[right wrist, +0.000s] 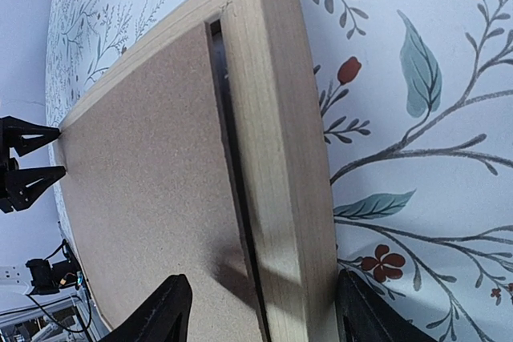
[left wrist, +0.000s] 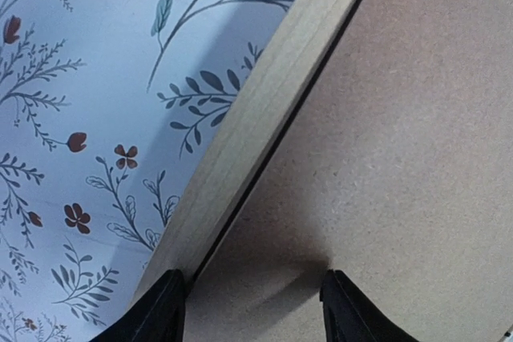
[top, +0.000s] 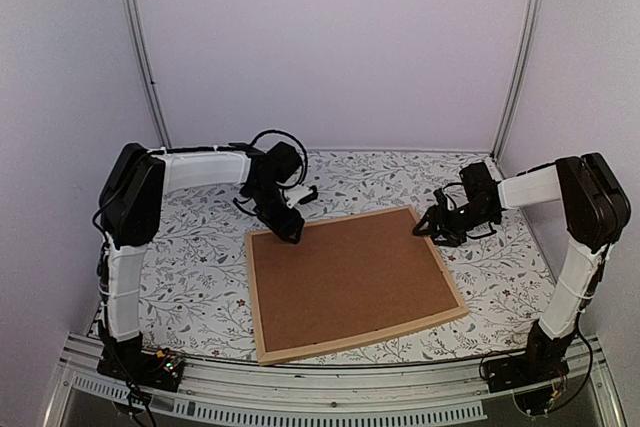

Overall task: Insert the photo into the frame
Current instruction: Adjust the photo frame at the center of the board.

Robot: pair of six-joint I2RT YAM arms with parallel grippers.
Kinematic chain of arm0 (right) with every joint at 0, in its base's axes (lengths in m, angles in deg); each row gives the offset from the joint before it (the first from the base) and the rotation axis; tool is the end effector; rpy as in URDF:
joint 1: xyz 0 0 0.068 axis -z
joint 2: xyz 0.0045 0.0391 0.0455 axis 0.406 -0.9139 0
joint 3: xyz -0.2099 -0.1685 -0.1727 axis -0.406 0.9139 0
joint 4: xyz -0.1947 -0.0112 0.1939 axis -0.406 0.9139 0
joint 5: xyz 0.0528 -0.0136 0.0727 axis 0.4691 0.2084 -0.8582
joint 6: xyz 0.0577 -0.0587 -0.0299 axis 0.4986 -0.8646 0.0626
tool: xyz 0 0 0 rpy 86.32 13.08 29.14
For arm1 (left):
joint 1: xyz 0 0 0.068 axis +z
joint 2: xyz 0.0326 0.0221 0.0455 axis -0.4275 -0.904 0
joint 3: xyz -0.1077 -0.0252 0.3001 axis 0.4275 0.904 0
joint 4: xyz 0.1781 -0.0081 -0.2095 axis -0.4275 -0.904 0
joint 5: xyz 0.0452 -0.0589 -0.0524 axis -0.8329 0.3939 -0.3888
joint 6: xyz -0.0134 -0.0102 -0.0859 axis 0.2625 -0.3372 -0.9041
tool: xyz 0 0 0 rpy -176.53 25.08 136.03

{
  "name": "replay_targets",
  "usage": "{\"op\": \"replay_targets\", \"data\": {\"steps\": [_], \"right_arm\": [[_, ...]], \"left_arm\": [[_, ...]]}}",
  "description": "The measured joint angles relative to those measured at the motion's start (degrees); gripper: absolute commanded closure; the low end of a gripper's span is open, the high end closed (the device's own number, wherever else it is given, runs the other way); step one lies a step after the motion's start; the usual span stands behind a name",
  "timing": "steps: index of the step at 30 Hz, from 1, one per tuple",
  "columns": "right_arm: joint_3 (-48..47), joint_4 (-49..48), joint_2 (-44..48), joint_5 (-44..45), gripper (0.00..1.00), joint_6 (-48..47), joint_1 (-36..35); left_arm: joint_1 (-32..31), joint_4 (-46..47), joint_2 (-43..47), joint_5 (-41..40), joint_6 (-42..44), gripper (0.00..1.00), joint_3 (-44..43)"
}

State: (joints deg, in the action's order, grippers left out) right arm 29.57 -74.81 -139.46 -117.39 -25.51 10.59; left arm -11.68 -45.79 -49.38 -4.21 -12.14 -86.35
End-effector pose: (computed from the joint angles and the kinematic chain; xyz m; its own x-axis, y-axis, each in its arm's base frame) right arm 0.3629 0.1314 0.1349 -0.9679 0.0697 -0.2415 -0.1020 0.7693 0.6307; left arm 0.3821 -0.2995 0.1597 -0.7173 0.6495 -0.2522 0.6863 0.7212 -0.0948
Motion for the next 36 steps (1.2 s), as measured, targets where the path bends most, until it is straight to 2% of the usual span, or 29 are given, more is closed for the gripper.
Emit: {"op": "replay_targets", "data": {"steps": [14,22,36], "right_arm": [[-0.5,-0.1,-0.4,-0.4,0.35,-0.2,0.1],[-0.7,-0.1,-0.6,-0.4,0.34,-0.2,0.1],[-0.7,-0.1,-0.6,-0.4,0.34,-0.2,0.1]], "left_arm": [[-4.1,-0.3,-0.1,-8.5,1.7,0.27,0.2],[-7.8,0.5,0.9,-12.4,1.3,0.25,1.7],[-8.5,5.4,3.8,-13.8,-2.2,0.25,7.5]]}}
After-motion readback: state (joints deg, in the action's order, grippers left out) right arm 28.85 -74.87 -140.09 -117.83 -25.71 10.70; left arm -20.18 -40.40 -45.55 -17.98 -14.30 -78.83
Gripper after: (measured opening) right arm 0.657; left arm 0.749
